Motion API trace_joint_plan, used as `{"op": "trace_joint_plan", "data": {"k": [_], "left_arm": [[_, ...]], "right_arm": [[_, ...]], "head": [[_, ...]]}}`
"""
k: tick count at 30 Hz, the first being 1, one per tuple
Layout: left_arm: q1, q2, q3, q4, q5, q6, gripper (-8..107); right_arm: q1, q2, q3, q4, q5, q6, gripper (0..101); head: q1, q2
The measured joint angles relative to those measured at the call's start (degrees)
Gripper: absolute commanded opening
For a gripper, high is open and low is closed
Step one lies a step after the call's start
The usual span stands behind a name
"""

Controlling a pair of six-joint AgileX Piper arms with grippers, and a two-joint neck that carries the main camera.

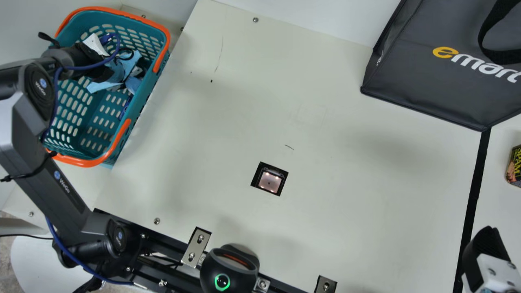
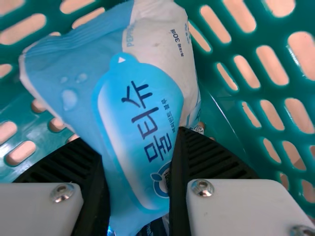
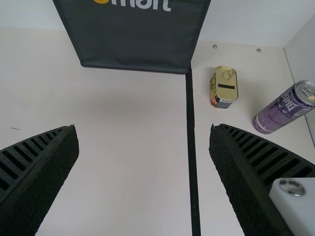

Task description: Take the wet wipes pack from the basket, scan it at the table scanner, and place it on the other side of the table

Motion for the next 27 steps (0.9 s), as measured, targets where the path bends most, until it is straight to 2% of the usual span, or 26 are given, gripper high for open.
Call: {"op": "trace_joint_plan", "data": {"k": [15, 27], "left_arm": [[1.4, -6.7, 2.3, -8.1, 1.1, 5.6, -8], [2.2, -10.1, 4.5, -10.0, 2.1, 6.5, -8]], "right_arm": [[0.0, 0.0, 0.0, 0.0, 0.0, 0.0, 95], [0.0, 0.0, 0.0, 0.0, 0.0, 0.0, 95]], "head": [[0.0, 0.1], [-0.1, 0.1]]}}
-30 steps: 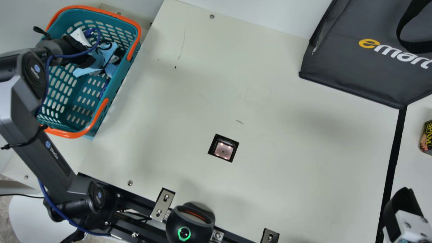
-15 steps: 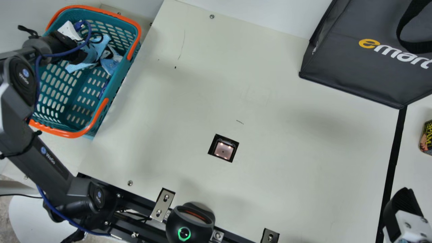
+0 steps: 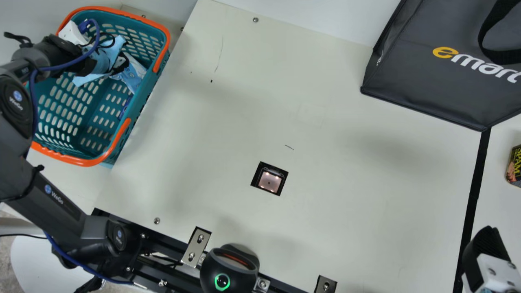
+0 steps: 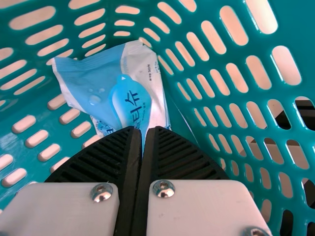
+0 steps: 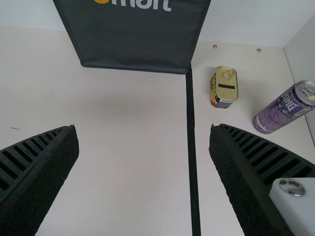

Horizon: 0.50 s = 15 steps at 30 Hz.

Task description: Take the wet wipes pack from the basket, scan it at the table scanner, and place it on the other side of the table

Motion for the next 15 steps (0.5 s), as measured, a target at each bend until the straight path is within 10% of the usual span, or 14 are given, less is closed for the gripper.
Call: {"op": "trace_joint_plan", "data": {"k": [8, 15], "left_arm": [[0.1, -1.9, 1.3, 0.3, 0.4, -0.6, -8], [0.2, -2.7, 1.7, 1.6, 0.9, -2.0, 15]], "right_arm": [[0.0, 0.0, 0.0, 0.0, 0.0, 0.0, 95], [0.0, 0.0, 0.0, 0.0, 0.0, 0.0, 95]], "head": [[0.1, 0.0], [0.0, -0.1]]}}
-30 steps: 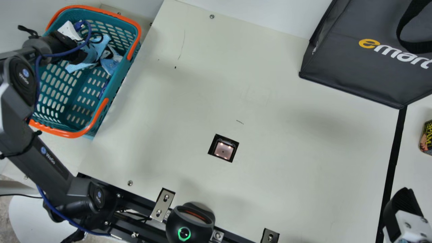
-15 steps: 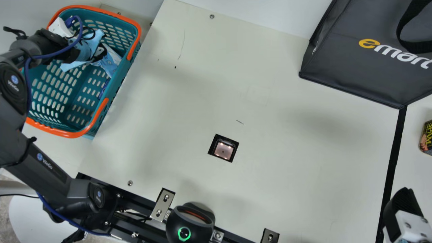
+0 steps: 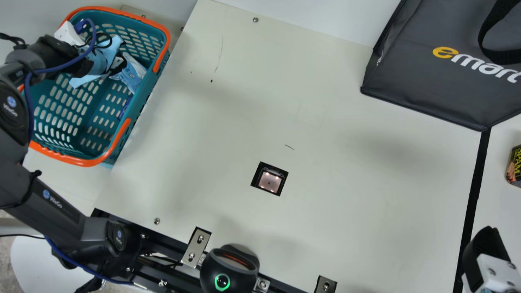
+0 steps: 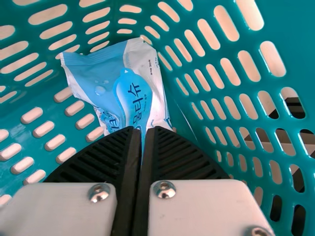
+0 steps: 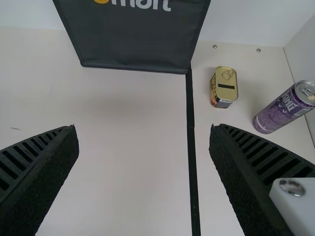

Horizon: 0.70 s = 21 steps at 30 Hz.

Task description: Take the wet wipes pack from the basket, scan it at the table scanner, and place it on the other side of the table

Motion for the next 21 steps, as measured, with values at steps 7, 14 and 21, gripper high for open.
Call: {"op": "trace_joint_plan", "data": {"k": [7, 14, 21], "left_arm": [[0.1, 0.1, -0.5, 1.5, 0.8, -1.5, 39], [0.1, 0.3, -1.1, 3.0, 1.4, -3.2, 62], [0.1, 0.9, -1.7, 4.7, 2.0, -5.0, 86]], "right_arm": [[0.0, 0.0, 0.0, 0.0, 0.0, 0.0, 95], [0.0, 0.0, 0.0, 0.0, 0.0, 0.0, 95], [0.0, 0.0, 0.0, 0.0, 0.0, 0.0, 95]], "head": [[0.0, 0.1], [0.0, 0.0], [0.0, 0.1]]}}
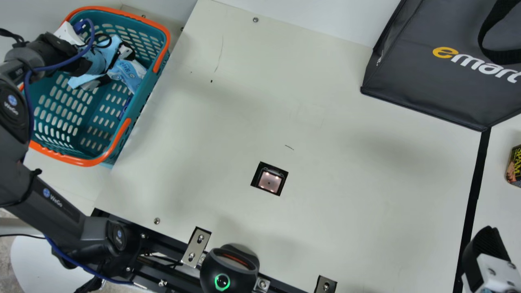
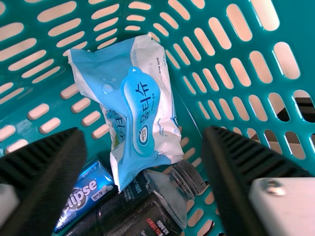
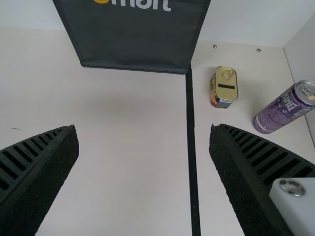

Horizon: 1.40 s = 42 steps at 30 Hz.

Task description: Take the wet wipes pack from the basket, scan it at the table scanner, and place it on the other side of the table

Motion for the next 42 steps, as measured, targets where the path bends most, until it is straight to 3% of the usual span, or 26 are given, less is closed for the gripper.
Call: {"op": "trace_joint_plan", "data": {"k": [2, 21, 42], "left_arm": [[0.0, 0.2, -0.1, 0.2, 0.0, -0.3, 90], [-0.8, 5.9, -2.3, 2.1, -1.3, -0.3, 90], [-2.7, 15.1, -10.3, 7.7, 0.5, -4.5, 90]], "right_arm": [[0.0, 0.0, 0.0, 0.0, 0.0, 0.0, 95], [0.0, 0.0, 0.0, 0.0, 0.1, 0.0, 95], [0.0, 0.0, 0.0, 0.0, 0.1, 0.0, 95]], "head": [[0.0, -0.1], [0.1, 0.0], [0.1, 0.0]]}}
